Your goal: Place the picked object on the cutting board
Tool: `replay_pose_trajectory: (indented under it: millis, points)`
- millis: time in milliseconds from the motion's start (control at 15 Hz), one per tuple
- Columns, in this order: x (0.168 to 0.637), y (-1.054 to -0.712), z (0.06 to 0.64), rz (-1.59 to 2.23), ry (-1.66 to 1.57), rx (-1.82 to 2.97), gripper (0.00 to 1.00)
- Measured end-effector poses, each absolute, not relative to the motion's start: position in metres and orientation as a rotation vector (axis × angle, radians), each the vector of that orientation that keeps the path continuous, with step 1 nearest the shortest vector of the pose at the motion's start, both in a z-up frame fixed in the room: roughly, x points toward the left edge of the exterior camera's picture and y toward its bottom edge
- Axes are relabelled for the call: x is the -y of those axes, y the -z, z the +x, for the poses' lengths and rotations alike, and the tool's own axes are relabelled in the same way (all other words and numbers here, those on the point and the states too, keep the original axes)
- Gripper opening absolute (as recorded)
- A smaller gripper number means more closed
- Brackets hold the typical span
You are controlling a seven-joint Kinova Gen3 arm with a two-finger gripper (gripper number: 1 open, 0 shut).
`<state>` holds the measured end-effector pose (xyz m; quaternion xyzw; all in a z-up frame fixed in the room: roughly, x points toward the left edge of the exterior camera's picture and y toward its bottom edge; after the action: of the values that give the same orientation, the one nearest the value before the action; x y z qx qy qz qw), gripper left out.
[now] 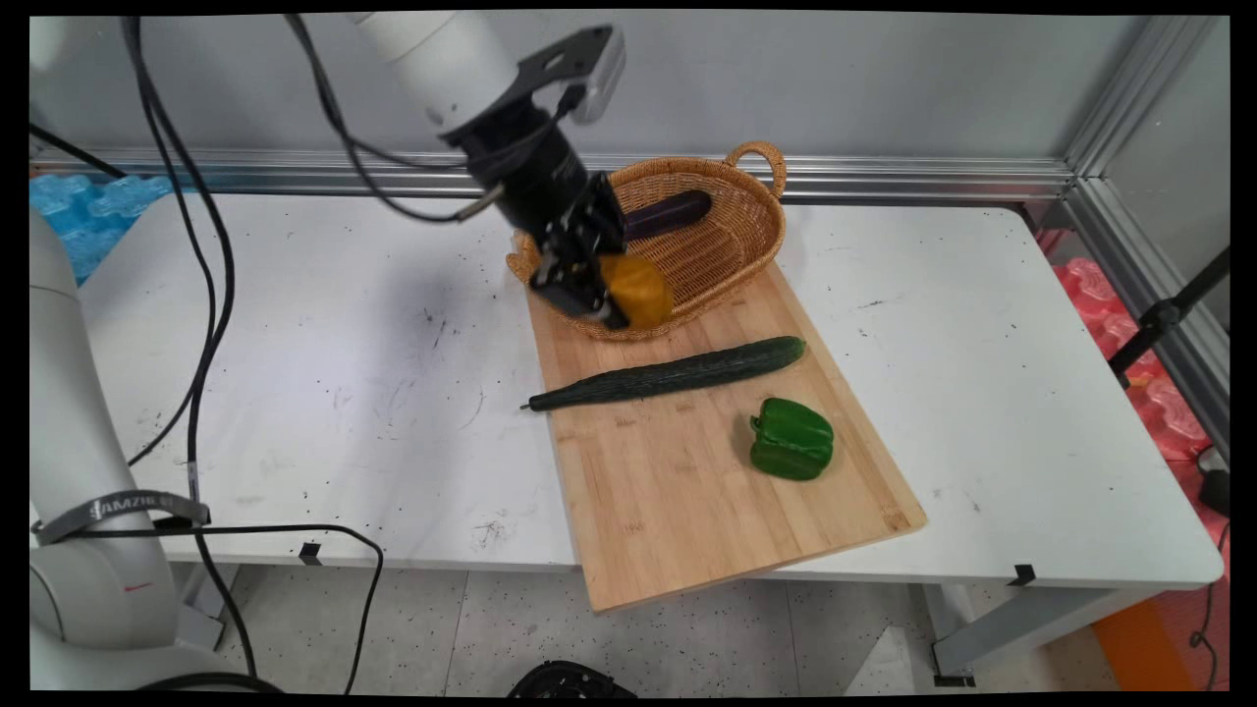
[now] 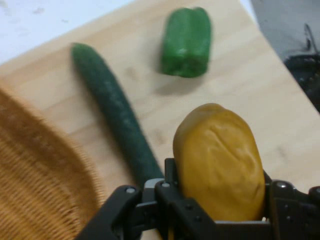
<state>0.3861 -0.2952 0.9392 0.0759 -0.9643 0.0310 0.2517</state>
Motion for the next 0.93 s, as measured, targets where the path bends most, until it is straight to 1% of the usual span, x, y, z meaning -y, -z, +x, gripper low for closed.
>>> replay_pose_trajectory:
  millis: [333,667,933]
  points:
    - [0.267,-0.917,0.371,0.141,-0.029,2.640,0.00]
    - [0.248,-0.885,0.354,0.103,0.011,2.656,0.00]
    - [0.238,-0.851,0.336,0.100,0.027,2.668,0.00]
